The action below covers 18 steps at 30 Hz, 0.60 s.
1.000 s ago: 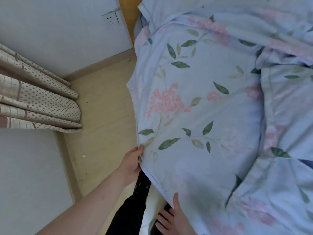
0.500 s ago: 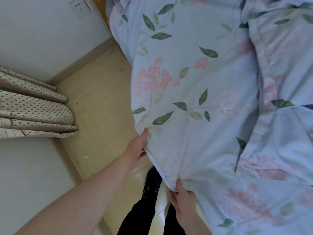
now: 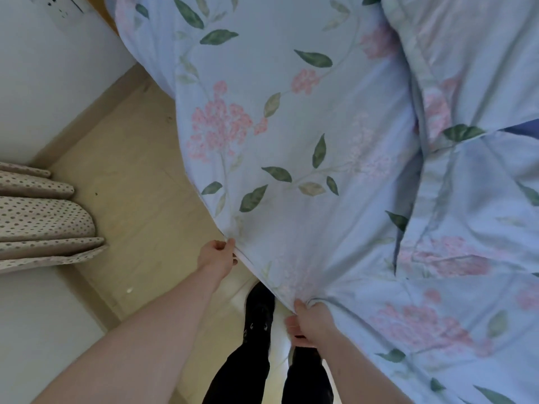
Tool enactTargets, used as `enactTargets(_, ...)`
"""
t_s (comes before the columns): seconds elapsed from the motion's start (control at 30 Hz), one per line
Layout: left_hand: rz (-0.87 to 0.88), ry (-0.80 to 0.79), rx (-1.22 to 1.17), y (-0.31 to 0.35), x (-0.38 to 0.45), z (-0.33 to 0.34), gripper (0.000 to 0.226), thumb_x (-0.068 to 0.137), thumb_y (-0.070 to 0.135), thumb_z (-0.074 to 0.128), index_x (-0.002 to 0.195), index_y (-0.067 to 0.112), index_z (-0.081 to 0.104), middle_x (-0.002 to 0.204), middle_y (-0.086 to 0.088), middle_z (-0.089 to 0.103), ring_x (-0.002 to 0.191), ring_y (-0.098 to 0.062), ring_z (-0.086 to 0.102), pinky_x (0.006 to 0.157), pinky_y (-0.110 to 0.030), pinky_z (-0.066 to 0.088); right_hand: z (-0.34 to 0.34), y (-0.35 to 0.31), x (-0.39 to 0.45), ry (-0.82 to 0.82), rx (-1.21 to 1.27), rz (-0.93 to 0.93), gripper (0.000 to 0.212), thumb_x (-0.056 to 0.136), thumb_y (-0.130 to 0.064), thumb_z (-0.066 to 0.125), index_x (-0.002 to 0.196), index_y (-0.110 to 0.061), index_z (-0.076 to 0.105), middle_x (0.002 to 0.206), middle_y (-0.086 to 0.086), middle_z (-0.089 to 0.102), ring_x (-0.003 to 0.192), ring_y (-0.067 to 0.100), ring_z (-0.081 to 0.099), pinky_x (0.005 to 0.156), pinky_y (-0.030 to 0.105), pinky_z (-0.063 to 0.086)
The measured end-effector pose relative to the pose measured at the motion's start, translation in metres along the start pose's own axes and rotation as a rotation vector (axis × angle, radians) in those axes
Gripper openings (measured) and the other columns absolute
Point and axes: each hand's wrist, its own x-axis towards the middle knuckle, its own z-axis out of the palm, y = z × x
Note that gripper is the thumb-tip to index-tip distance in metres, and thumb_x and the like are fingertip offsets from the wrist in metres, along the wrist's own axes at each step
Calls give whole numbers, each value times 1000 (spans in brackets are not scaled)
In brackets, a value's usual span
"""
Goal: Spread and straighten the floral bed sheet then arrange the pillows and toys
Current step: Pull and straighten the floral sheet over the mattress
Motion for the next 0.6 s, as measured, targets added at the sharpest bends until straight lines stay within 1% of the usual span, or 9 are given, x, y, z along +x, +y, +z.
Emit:
enactTargets(0.03, -23, -34, 61, 0, -8, 3, 32, 96, 44, 64, 104, 13, 61, 96, -1, 73, 80, -16, 73, 65, -29, 54, -10, 2, -5, -36, -94, 19, 32, 96, -37, 59, 99, -5, 64, 80, 8, 76, 61, 21, 68, 51, 31, 57)
enactTargets(0.1, -62, -112, 236, -11, -21, 8, 37, 92, 51, 65, 103, 17, 58, 97, 0, 71, 88, -20, 72, 80, -36, 59, -24, 14, -15, -92, -256, 60, 20, 88, -33, 63, 90, -13, 62, 74, 2, 71, 50, 18, 57, 49, 26, 50)
enactTargets(0.17, -61, -196, 336, -21, -42, 22, 34, 90, 46, 67, 104, 16, 59, 98, -2, 71, 92, -22, 71, 88, -40, 59, -45, 27, -28, -78, -279, 58, 10, 85, -24, 64, 81, -15, 62, 64, 2, 62, 50, 22, 44, 51, 26, 39)
enactTargets(0.27, -89, -333, 272, -27, -76, 49, 31, 89, 30, 70, 110, 9, 62, 93, -4, 72, 75, -17, 67, 73, -33, 58, -78, 45, -49, 15, -70, 40, 4, 84, -10, 64, 86, -6, 65, 68, 9, 61, 58, 24, 44, 54, 29, 31)
enactTargets(0.3, -89, -373, 267, -25, -88, 60, 32, 89, 29, 71, 112, 9, 62, 92, -4, 70, 74, -17, 66, 73, -33, 58, -92, 49, -57, 60, 3, 38, 7, 85, -7, 65, 91, -5, 67, 72, 11, 65, 58, 25, 47, 53, 29, 32)
enactTargets(0.37, -76, -425, 257, -18, -101, 79, 34, 87, 30, 74, 114, 14, 61, 99, -4, 69, 81, -16, 65, 81, -36, 61, -113, 52, -68, 152, 75, -25, 10, 89, -6, 66, 98, -8, 69, 84, 14, 73, 57, 26, 58, 50, 29, 40)
enactTargets(0.47, -68, -469, 178, -1, -110, 108, 46, 84, 29, 76, 124, 20, 54, 119, -5, 63, 105, -18, 64, 87, -37, 61, -135, 50, -78, 271, 86, -162, 11, 91, -9, 67, 100, -15, 70, 94, 9, 73, 65, 25, 71, 55, 32, 51)
enactTargets(0.53, -93, -477, 75, 10, -110, 132, 50, 85, 24, 76, 127, 20, 48, 129, -6, 58, 113, -21, 60, 92, -40, 59, -147, 47, -78, 277, 97, -217, 12, 92, -9, 66, 101, -16, 70, 96, 7, 72, 71, 29, 73, 58, 33, 54)
enactTargets(0.6, -93, -452, 39, 15, -104, 162, 52, 86, 14, 74, 129, 13, 46, 131, -8, 55, 112, -24, 58, 98, -45, 54, -159, 48, -72, 249, 111, -240, 13, 92, -7, 65, 102, -14, 69, 99, 9, 71, 76, 33, 73, 57, 32, 55)
